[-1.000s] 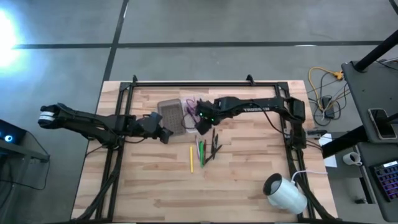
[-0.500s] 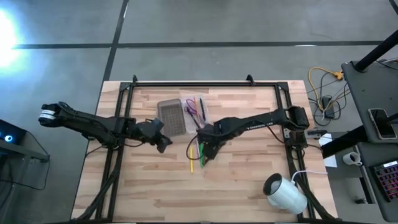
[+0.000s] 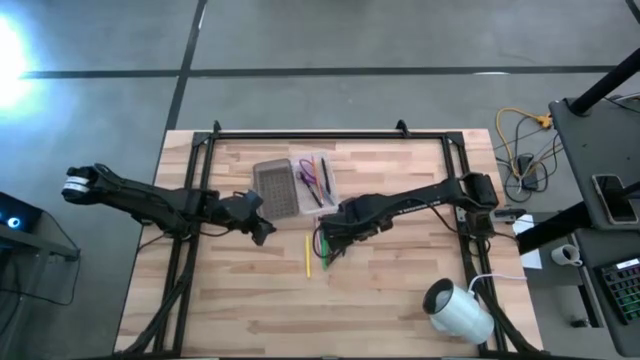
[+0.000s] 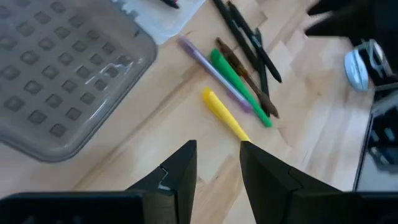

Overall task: Pick & place school supplies into a supply box
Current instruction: Put the yellow pen into the supply box

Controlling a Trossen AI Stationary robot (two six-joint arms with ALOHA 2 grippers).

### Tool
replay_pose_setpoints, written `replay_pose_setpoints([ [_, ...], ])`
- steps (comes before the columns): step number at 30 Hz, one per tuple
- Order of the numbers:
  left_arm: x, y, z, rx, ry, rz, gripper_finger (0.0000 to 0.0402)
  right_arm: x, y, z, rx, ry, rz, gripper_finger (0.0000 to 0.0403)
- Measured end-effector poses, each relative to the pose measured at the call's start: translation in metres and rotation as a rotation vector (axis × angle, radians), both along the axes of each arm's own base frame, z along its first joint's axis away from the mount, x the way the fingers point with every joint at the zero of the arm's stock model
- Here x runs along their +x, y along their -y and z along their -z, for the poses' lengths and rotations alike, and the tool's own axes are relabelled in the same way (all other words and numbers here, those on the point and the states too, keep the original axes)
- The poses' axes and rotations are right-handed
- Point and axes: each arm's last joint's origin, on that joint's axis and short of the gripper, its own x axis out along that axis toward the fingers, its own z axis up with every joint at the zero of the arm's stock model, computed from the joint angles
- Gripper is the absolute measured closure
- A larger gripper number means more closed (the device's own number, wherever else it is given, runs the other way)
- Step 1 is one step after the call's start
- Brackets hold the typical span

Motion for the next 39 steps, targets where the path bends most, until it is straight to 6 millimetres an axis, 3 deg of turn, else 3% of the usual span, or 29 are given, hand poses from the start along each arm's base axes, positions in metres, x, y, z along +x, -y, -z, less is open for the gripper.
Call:
replay_pose_setpoints([
  [7, -0.001, 0.004, 0.003, -0.102, 0.007, -0.14, 0.0295, -0.002, -0.002, 0.001, -0.015, -0.024, -0.077, 0.0246],
  [14, 0.006, 0.014, 0.007, -0.121, 0.013, -0.238, 0.0295, -0.024, 0.0, 0.018, -0.043, -0.132, -0.171, 0.0248],
  [20, 0.044, 0.024, 0.01, -0.128, -0.067, -0.267, 0.0295, -0.057, 0.005, 0.023, -0.053, -0.119, -0.185, 0.0248],
  [24, 0.077, 0.032, 0.003, -0.108, -0.145, -0.262, 0.0295, -0.08, 0.009, 0.014, -0.096, -0.076, -0.185, 0.0248],
  [29, 0.106, 0.04, 0.0, 0.039, -0.368, -0.26, 0.0295, -0.106, 0.015, 0.004, -0.165, -0.009, -0.155, 0.0248],
  [32, 0.118, 0.045, 0.005, 0.103, -0.474, -0.259, 0.0295, -0.116, 0.017, 0.001, -0.181, 0.056, -0.153, 0.0248],
  [39, 0.146, 0.051, 0.017, 0.078, -0.426, -0.283, 0.0295, -0.127, 0.018, 0.001, -0.175, 0.185, -0.171, 0.0248],
])
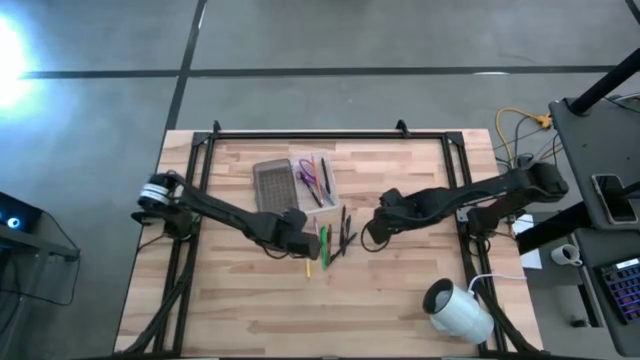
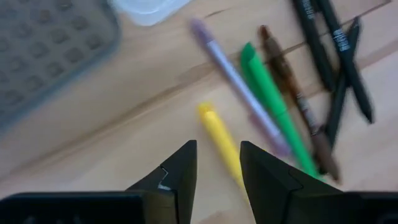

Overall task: Pick & place school supplies into a supply box
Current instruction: Put the yellow pen into the supply box

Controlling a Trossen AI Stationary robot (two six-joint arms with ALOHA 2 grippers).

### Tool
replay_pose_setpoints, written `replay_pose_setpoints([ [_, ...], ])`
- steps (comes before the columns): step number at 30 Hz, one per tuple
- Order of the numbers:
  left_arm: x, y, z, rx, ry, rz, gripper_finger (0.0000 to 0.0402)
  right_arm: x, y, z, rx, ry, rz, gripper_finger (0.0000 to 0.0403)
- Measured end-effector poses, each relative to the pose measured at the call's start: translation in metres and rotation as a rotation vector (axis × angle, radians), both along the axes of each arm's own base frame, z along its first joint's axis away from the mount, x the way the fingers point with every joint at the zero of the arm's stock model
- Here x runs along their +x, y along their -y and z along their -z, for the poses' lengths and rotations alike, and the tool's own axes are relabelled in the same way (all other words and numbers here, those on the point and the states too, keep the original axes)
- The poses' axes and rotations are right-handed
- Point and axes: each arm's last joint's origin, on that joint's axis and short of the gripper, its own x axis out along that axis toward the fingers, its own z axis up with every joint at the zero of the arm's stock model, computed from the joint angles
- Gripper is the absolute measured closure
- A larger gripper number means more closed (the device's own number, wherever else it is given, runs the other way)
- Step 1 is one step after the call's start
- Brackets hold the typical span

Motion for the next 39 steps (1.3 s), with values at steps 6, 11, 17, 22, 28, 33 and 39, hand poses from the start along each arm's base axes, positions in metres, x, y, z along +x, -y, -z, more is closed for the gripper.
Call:
replay_pose_setpoints([
  [6, 0.008, 0.001, 0.008, -0.012, 0.008, -0.049, 0.0293, -0.006, 0.001, 0.005, -0.008, -0.018, -0.036, 0.0248],
  [11, 0.003, 0.0, 0.017, -0.018, -0.011, -0.087, 0.0259, -0.005, 0.001, 0.007, -0.016, -0.027, -0.059, 0.0248],
  [17, 0.005, 0.001, 0.017, -0.059, 0.018, -0.1, 0.0195, -0.002, 0.0, 0.008, -0.022, -0.017, -0.082, 0.0248],
  [22, 0.008, 0.004, 0.016, -0.102, 0.054, -0.092, 0.0177, -0.001, 0.0, 0.009, -0.024, -0.012, -0.081, 0.0248],
  [28, 0.005, 0.007, 0.022, -0.111, 0.039, -0.121, 0.0176, -0.001, 0.0, 0.009, -0.026, -0.008, -0.078, 0.0248],
  [33, 0.008, 0.01, 0.035, -0.113, 0.021, -0.135, 0.0178, 0.0, 0.0, 0.009, -0.025, 0.002, -0.076, 0.0248],
  [39, 0.019, 0.014, 0.044, -0.105, -0.003, -0.146, 0.021, 0.0, 0.0, 0.009, -0.02, 0.01, -0.058, 0.0248],
])
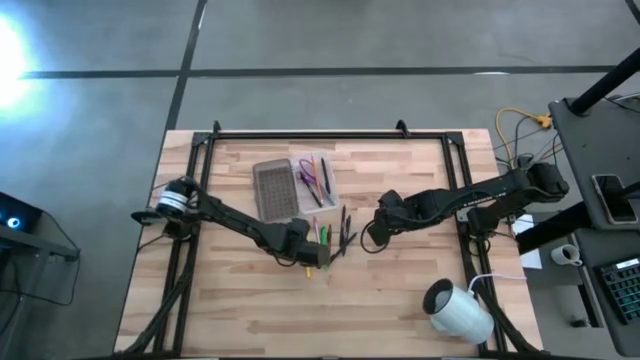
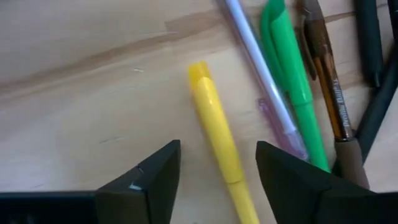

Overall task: Pick & place school supplies into a supply box
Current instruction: Put the yellow pen into the supply box

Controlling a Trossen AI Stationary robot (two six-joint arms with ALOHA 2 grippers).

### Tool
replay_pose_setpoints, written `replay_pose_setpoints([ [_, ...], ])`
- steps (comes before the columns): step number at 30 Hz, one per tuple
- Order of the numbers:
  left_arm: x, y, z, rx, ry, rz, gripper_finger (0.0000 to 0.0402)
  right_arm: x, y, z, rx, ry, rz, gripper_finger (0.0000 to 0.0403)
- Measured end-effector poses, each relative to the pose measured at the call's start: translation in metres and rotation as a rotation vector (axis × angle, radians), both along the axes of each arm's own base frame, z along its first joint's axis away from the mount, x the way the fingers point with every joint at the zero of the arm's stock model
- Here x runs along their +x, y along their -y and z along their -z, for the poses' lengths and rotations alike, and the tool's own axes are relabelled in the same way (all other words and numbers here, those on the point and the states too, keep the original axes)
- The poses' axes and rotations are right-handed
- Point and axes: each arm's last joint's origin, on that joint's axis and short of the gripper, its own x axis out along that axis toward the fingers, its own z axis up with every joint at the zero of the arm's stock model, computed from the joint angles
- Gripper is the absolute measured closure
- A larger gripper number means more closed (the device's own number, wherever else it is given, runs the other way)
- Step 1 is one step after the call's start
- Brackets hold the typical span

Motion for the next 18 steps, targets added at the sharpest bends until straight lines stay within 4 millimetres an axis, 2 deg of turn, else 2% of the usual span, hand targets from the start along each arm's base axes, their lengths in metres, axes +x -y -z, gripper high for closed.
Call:
replay_pose_setpoints([
  [4, 0.0054, 0.001, -0.0036, 0.002, 0.01, -0.004, 0.0238, 0.0, 0.0, 0.0004, 0.0, 0.001, 0.001, 0.0248],
  [18, -0.0035, -0.0009, 0.0021, 0.02, -0.068, 0.021, 0.037, 0.0001, 0.0, 0.0004, 0.003, 0.004, 0.007, 0.0248],
])
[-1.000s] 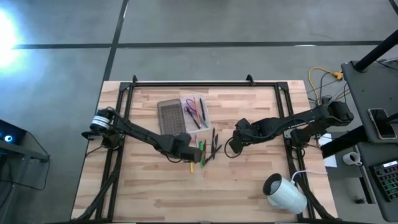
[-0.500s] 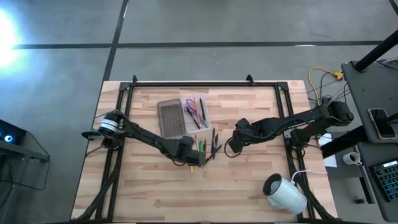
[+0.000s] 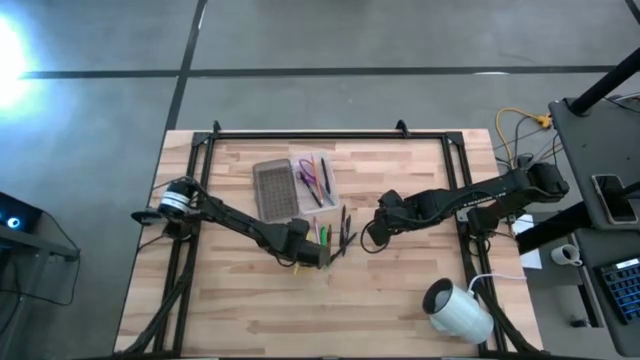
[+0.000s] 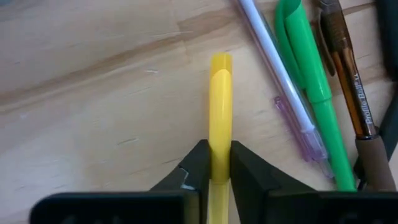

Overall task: Pick & place school supplies into a supply box
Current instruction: Put the yellow pen into the supply box

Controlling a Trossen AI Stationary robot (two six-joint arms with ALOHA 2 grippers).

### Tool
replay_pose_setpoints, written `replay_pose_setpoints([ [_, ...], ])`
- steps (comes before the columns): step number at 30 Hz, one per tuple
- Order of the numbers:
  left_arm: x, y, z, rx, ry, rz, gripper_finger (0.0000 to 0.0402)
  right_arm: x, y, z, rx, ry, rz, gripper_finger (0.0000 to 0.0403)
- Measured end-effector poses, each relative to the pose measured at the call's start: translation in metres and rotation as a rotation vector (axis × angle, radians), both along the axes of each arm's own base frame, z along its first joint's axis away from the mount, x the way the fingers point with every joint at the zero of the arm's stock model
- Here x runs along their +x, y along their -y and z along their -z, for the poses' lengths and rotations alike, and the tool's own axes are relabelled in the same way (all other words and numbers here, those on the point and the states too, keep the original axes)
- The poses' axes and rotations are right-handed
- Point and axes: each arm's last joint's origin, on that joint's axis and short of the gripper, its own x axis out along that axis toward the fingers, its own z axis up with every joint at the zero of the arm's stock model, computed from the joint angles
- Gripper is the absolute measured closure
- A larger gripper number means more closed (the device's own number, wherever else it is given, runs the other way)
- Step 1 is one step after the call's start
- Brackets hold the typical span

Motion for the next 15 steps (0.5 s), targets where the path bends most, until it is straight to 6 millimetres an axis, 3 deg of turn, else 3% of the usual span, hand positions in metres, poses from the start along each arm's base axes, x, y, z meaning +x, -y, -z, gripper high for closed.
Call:
replay_pose_setpoints([
  [7, 0.003, 0.0, -0.012, -0.016, 0.024, 0.026, 0.0379, 0.0, 0.0, 0.0, -0.015, 0.005, 0.006, 0.0248],
  [15, 0.007, -0.009, -0.07, 0.024, 0.214, 0.012, 0.0375, 0.0, 0.002, 0.0, -0.039, 0.015, 0.043, 0.0248],
])
